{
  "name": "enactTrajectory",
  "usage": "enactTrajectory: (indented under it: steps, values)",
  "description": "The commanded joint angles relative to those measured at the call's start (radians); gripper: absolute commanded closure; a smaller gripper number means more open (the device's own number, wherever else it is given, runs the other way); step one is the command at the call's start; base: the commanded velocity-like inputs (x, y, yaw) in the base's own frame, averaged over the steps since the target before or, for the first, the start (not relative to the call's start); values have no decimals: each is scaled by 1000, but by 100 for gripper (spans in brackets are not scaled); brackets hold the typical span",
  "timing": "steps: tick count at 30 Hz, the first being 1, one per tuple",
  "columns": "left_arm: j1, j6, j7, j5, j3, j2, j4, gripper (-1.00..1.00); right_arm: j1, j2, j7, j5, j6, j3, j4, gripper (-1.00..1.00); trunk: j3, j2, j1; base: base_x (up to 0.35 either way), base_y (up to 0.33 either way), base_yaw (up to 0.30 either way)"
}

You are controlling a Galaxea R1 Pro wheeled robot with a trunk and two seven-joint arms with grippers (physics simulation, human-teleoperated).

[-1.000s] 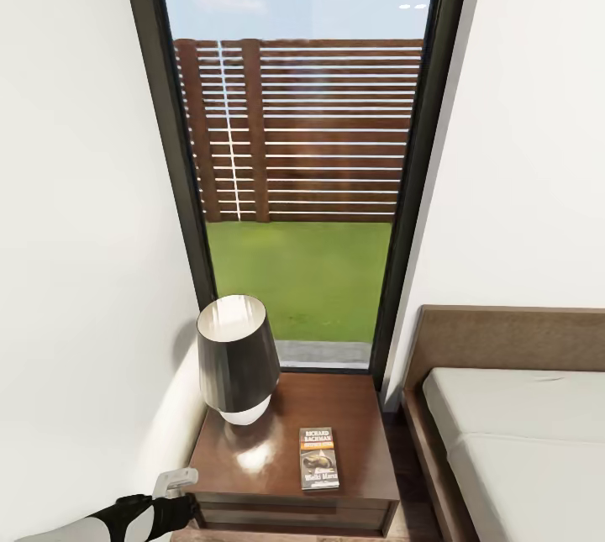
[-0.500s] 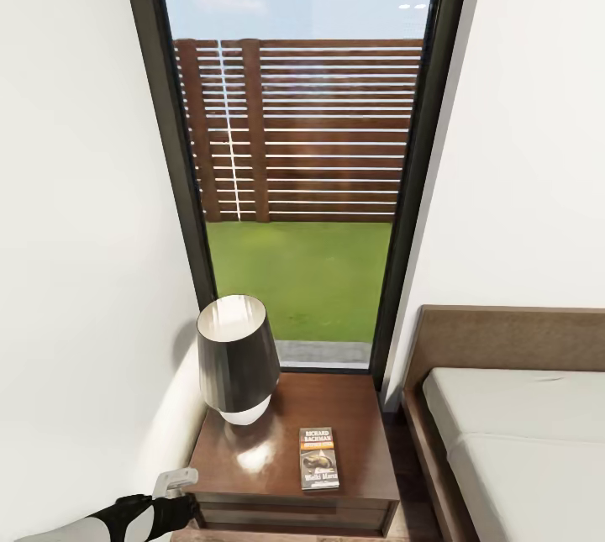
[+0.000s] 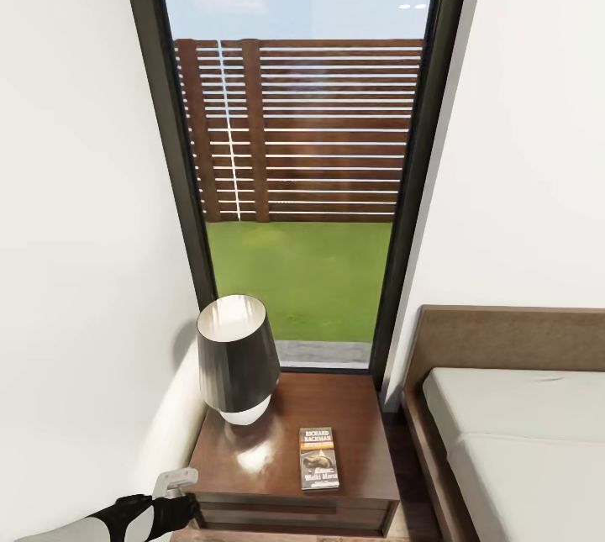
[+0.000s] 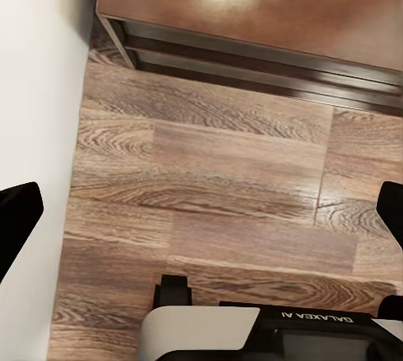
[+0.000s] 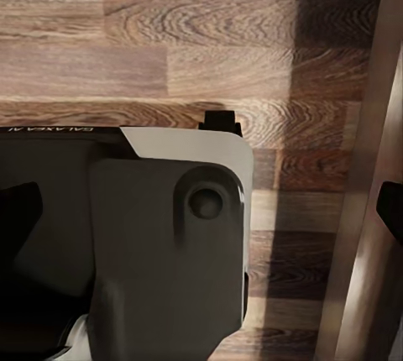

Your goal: In the bedroom, move the book from the bed onto either nightstand, and place the two sandals side by side next to the bed.

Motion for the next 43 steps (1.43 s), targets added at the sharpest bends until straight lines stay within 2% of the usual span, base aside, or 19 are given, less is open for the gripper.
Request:
enactTrajectory:
  steps: [1,43]
  values:
    - [-1,2,-4,10,-2,0,2,-100,-1,-1,1,-8,4,8,-1,-100,-2,-2,0,0,0,0]
    - [-1,2,-4,10,-2,0,2,-100,-1,0,1,-8,4,8,-1,-100,-2,-2,0,0,0,0]
